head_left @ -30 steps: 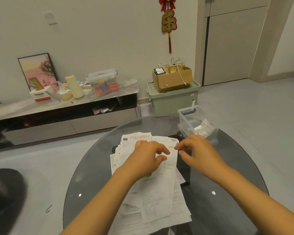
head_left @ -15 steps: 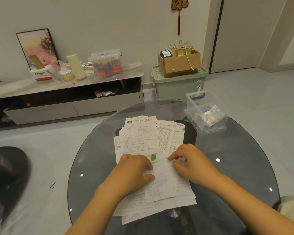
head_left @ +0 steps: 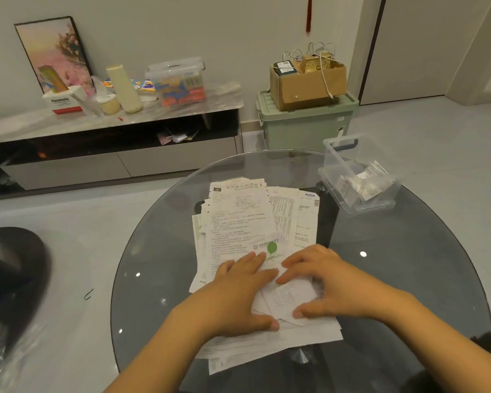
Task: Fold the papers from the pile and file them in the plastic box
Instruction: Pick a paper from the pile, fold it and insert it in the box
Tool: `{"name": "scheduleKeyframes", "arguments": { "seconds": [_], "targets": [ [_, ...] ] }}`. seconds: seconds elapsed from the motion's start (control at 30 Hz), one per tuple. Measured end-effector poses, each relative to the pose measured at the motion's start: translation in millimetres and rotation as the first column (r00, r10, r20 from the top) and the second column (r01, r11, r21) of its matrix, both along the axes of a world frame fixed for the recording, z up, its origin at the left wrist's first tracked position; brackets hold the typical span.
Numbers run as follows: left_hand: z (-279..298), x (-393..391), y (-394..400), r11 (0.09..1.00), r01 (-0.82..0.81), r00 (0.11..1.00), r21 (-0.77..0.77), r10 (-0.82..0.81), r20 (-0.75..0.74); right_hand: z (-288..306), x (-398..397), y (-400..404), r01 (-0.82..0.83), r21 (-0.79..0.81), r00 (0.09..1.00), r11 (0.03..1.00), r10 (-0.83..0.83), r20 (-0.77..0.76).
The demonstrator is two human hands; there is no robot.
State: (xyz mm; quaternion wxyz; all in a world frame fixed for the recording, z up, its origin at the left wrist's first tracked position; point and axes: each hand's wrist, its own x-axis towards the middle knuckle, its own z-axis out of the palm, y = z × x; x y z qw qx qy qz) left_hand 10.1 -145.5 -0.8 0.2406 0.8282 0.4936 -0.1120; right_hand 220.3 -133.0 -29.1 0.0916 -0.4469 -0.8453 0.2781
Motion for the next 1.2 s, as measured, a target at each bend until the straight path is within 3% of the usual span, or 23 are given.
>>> {"name": "scheduleKeyframes", "arguments": {
  "seconds": [0.27,0.43,0.77,0.87,1.0,1.2],
  "targets": [
    [0.1,1.8,1.2,0.996,-0.075,0.986,0.040,0.068,0.154,-1.6,1.4,-0.9,0.051,0.053,0.987,0.997,-0.042,-0.158],
    [-7.8,7.5,5.4,0.969,-0.236,0.921,0.075,0.198,0.336,-2.9,-5.3,-3.5,0.205,0.031,0.947,0.978,-0.190,-0.260],
    [-18.8,24.7,15.4,0.839,-0.431,0.851,0.331,0.255,0.459,-14.7,-11.8,0.6,0.430,-0.059,0.846,0.901,-0.426,-0.320],
    [-21.7,26.0,17.7,0.827,-0.437,0.851,0.355,0.253,0.460,-20.2,-14.4,0.8,0.448,0.017,0.868,0.894,-0.430,-0.248],
    [-27.7,24.7,19.5,0.885,-0.395,0.851,0.247,0.251,0.462,-21.5,-17.8,0.7,0.459,0.061,0.878,0.887,-0.441,-0.188],
    [-31.1,21.5,17.6,0.956,-0.220,0.941,0.194,0.155,0.301,-18.2,-15.6,3.0,0.378,0.116,0.925,0.919,-0.369,-0.091]
  ]
}}
